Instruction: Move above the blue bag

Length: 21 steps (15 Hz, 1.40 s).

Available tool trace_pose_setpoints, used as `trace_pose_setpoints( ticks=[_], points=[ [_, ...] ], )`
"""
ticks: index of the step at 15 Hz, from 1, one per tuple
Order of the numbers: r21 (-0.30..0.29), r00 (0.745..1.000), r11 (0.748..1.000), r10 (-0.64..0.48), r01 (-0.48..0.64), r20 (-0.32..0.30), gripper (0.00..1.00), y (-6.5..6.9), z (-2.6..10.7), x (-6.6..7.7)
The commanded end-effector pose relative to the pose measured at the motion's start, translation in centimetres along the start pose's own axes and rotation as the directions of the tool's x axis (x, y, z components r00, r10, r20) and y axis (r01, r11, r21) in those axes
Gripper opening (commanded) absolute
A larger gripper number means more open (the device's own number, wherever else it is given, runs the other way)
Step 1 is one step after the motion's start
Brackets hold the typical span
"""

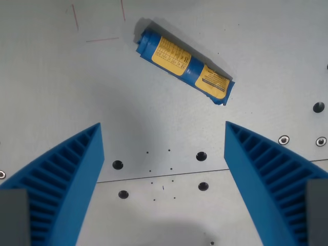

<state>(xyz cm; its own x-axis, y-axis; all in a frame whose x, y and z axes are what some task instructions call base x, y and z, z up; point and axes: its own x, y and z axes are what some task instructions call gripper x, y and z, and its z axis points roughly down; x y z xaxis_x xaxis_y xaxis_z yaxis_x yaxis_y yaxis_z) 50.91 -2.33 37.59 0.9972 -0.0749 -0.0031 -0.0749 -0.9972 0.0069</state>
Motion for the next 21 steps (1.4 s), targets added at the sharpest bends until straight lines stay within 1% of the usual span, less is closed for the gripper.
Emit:
trace_pose_setpoints(
  ticks=[1, 7, 10, 13, 18, 21],
  points=[
    [0.0, 1.0, 1.0, 0.0, 0.0, -0.004, 1.0, 0.0, -0.2, 0.0],
    [-0.002, 1.0, 1.0, -0.025, 0.025, -0.003, 1.0, 0.0, 0.0, 0.0],
    [-0.004, 0.998, 0.998, -0.066, 0.066, -0.006, 1.0, 0.0, 0.3, 0.0],
    [-0.009, 0.993, 0.993, -0.121, 0.121, -0.015, 1.0, 0.1, 0.9, 0.0],
    [-0.023, 0.969, 0.97, -0.244, 0.243, -0.04, 1.0, 0.4, 2.5, -0.1],
    [-0.037, 0.942, 0.943, -0.332, 0.331, -0.052, 1.0, 0.6, 3.8, -0.1]
  ],
)
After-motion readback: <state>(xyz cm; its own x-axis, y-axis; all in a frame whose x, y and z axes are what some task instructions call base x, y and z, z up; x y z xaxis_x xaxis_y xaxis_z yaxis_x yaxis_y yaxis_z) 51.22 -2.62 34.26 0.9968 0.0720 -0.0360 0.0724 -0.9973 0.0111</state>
